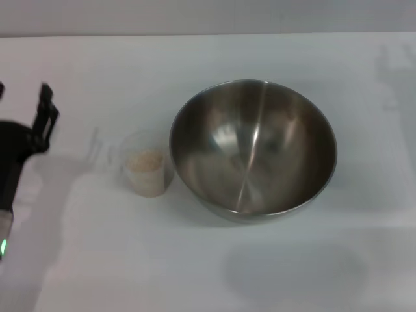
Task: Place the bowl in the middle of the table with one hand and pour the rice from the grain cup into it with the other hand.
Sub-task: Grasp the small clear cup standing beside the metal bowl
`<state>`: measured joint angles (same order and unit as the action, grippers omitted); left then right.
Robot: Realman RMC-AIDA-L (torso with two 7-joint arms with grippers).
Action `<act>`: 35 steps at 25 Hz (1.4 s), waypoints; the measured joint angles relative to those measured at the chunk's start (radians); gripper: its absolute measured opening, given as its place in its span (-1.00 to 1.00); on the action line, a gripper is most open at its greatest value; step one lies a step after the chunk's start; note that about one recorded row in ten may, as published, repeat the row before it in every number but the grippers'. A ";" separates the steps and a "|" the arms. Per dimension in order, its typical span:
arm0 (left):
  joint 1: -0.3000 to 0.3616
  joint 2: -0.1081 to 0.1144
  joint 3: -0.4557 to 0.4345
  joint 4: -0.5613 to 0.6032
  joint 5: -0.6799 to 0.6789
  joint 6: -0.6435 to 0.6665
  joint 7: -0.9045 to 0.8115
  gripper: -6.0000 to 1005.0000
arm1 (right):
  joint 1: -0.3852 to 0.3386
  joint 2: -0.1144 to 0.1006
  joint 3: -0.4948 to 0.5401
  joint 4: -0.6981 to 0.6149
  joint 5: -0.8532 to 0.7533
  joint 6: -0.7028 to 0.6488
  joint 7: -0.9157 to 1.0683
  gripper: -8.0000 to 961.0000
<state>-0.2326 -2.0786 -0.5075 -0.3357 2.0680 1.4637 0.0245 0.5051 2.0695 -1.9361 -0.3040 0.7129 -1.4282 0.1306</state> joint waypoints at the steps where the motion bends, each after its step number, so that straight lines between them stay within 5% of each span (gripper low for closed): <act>1: 0.009 0.000 0.015 0.001 0.000 0.001 0.001 0.31 | 0.001 -0.001 0.001 0.008 0.000 -0.002 -0.001 0.00; 8: 0.081 0.004 0.139 0.012 0.000 0.001 0.003 0.30 | 0.007 -0.013 0.028 0.041 0.000 -0.009 -0.004 0.00; 17: 0.094 0.001 0.256 0.004 0.000 -0.046 0.003 0.29 | 0.013 -0.029 0.031 0.052 0.000 -0.002 -0.004 0.00; 35: 0.007 0.003 0.220 0.018 -0.010 -0.227 0.003 0.28 | 0.010 -0.034 0.031 0.066 0.000 -0.010 -0.004 0.00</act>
<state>-0.2253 -2.0756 -0.2879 -0.3182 2.0585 1.2371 0.0276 0.5151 2.0355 -1.9051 -0.2378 0.7134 -1.4383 0.1270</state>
